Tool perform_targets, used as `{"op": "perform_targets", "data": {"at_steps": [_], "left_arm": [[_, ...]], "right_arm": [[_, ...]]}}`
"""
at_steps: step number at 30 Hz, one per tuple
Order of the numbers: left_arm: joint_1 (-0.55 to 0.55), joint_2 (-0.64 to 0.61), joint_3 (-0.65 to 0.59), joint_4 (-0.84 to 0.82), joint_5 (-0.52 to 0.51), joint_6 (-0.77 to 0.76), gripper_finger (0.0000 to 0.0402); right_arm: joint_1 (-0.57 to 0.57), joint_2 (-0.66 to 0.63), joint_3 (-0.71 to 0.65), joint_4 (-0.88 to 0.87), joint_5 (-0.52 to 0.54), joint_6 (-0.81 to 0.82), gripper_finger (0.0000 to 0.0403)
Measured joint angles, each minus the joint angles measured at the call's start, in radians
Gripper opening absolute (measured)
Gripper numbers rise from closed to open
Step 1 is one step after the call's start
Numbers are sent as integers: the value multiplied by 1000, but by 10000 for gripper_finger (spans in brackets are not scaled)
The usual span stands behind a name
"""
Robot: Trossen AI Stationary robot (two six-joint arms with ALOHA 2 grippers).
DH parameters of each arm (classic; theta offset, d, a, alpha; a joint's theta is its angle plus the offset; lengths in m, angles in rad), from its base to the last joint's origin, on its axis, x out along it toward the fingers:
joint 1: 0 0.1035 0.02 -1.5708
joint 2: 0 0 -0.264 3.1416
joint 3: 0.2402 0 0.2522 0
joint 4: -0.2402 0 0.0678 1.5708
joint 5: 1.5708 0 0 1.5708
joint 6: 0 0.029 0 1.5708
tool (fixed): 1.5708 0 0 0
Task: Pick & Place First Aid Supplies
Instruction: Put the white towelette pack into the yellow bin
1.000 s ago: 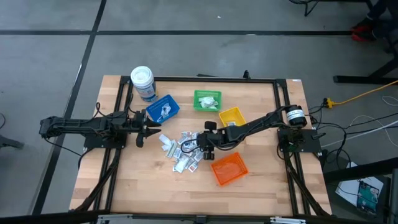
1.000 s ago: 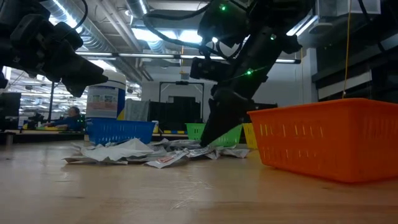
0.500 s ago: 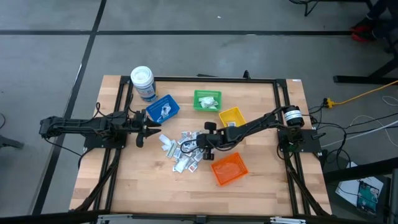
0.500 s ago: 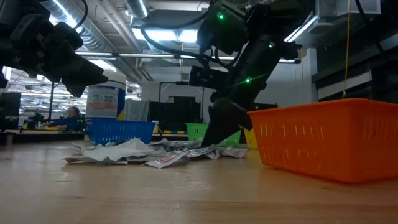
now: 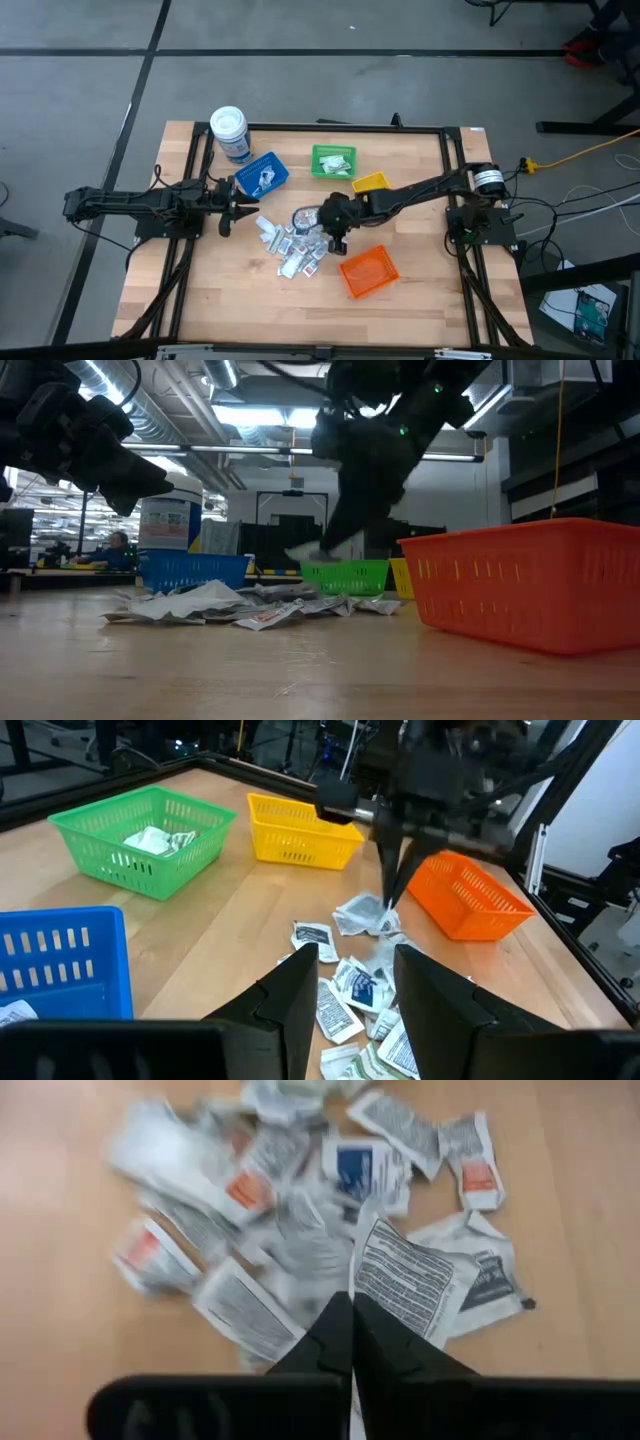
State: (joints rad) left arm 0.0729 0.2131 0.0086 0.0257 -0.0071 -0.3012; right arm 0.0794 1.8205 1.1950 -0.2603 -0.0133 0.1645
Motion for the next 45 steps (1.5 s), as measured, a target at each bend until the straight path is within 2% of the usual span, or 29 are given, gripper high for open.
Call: {"op": "perform_targets", "data": {"at_steps": [7, 12, 20, 26, 32, 39, 45], "left_arm": [[0, 0, 0, 0, 0, 0, 127], [0, 0, 0, 0, 0, 0, 127], [0, 0, 0, 0, 0, 0, 127], [0, 0, 0, 0, 0, 0, 127], [0, 0, 0, 0, 0, 0, 127], [0, 0, 0, 0, 0, 0, 127], [0, 0, 0, 0, 0, 0, 127]], "right_arm": [[-81, -45, 0, 27, -303, 127, 2], [-124, -70, 0, 68, -456, 186, 2], [-198, -77, 2, 240, -701, 311, 2], [-250, -77, 2, 341, -763, 367, 2], [-308, -87, 2, 358, -766, 369, 2], [-399, -146, -8, 320, -761, 331, 2], [-479, -183, -8, 241, -703, 261, 2]]}}
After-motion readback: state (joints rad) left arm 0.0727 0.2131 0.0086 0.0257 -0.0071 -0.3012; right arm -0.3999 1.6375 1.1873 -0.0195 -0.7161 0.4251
